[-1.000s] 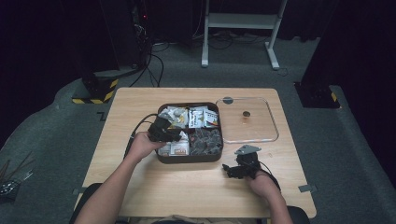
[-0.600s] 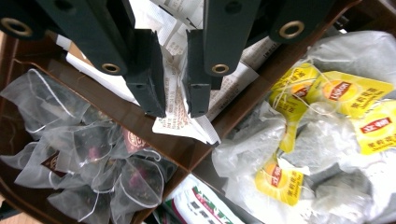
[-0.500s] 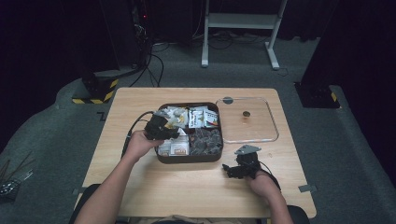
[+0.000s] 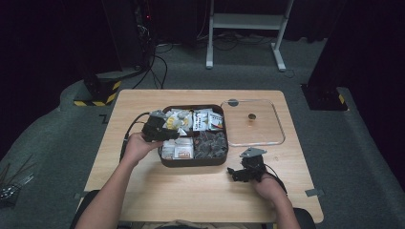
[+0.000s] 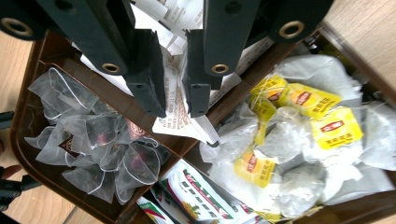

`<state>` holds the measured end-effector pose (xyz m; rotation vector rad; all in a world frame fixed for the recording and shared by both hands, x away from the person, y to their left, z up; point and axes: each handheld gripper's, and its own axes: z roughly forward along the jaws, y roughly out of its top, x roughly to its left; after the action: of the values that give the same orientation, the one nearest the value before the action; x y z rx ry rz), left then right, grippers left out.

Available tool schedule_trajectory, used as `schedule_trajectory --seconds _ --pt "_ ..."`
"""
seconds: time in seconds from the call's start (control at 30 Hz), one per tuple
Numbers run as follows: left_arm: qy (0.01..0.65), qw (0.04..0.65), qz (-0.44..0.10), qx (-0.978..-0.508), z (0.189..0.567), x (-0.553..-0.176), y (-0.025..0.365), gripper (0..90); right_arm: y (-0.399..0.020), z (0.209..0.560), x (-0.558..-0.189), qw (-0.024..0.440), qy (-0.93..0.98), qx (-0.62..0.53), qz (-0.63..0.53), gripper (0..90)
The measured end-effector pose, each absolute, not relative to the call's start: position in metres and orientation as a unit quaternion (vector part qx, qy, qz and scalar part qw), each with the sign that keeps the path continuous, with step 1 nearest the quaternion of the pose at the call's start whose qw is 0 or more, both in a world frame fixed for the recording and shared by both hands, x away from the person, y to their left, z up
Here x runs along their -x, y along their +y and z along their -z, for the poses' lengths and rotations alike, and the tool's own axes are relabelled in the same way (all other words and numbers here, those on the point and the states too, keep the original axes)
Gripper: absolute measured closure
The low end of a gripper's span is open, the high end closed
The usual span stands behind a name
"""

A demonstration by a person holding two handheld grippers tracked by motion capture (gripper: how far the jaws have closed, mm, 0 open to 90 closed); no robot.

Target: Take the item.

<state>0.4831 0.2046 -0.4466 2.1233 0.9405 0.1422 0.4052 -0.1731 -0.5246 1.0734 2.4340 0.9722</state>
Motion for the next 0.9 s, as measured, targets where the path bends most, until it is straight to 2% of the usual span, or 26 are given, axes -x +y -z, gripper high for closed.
schedule_trajectory --seconds 0.9 --pt "0.416 0.408 -0.090 -0.808 0.433 -0.473 0.253 78.2 -0.171 0.525 -0.411 0.151 0.852 -0.368 -0.341 7.7"
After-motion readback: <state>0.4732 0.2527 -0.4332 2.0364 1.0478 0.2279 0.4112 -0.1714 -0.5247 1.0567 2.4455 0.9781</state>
